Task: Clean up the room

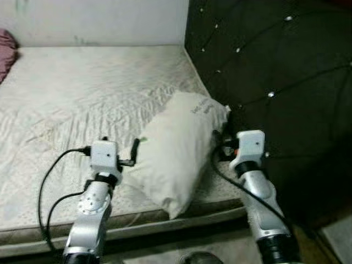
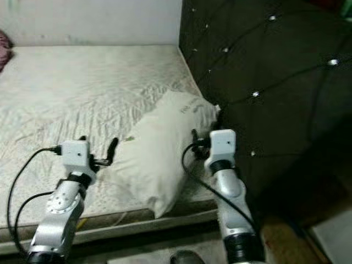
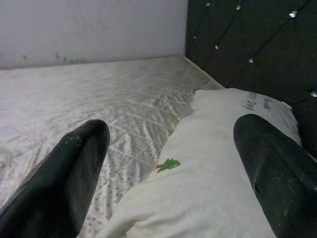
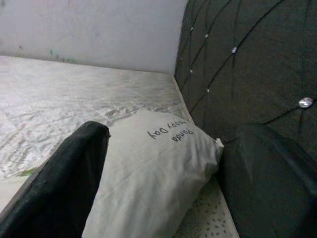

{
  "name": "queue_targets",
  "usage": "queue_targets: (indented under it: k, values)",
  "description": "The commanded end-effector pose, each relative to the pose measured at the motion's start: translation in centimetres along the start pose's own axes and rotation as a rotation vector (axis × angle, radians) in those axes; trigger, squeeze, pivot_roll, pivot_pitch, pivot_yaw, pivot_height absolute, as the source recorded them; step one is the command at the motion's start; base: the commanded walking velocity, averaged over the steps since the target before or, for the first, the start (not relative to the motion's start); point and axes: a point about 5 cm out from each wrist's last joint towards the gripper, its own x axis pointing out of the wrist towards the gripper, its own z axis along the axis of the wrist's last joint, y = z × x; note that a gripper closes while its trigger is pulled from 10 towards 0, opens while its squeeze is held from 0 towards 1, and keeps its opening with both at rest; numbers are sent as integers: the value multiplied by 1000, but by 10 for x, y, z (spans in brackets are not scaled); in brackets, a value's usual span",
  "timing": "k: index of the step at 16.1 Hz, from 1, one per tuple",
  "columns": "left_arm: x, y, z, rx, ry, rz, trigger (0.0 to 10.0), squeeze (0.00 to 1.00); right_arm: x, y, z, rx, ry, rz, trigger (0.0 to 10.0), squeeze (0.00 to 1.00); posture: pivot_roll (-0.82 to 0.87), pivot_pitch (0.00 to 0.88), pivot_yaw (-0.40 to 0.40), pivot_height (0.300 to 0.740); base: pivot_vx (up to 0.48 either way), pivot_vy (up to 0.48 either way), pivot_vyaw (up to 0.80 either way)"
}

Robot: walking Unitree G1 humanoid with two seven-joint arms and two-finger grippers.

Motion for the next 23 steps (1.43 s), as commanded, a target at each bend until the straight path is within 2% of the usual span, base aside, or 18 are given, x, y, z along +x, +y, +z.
queue_targets:
  k: [1, 10, 13, 23]
  values:
    - [0, -6, 2, -8, -4, -11, 10000, 0, -1, -7, -1, -16, 4, -11, 10000, 0, -33, 24, -3, 740, 0, -364, 0]
    - [0, -8, 1, -24, -2, 17, 10000, 0, -2, -4, -1, -42, -3, 32, 10000, 0, -40, 24, -16, 740, 0, 0, 50]
    - [1, -8, 1, -22, -2, 20, 10000, 0, -2, -3, -1, -37, -2, 37, 10000, 0, -40, 23, -16, 740, 0, 0, 763]
    - [-1, -6, -1, -30, 8, 13, 10000, 0, -2, -4, 0, 3, -6, 13, 10000, 0, -40, 24, -13, 740, 0, 0, 0]
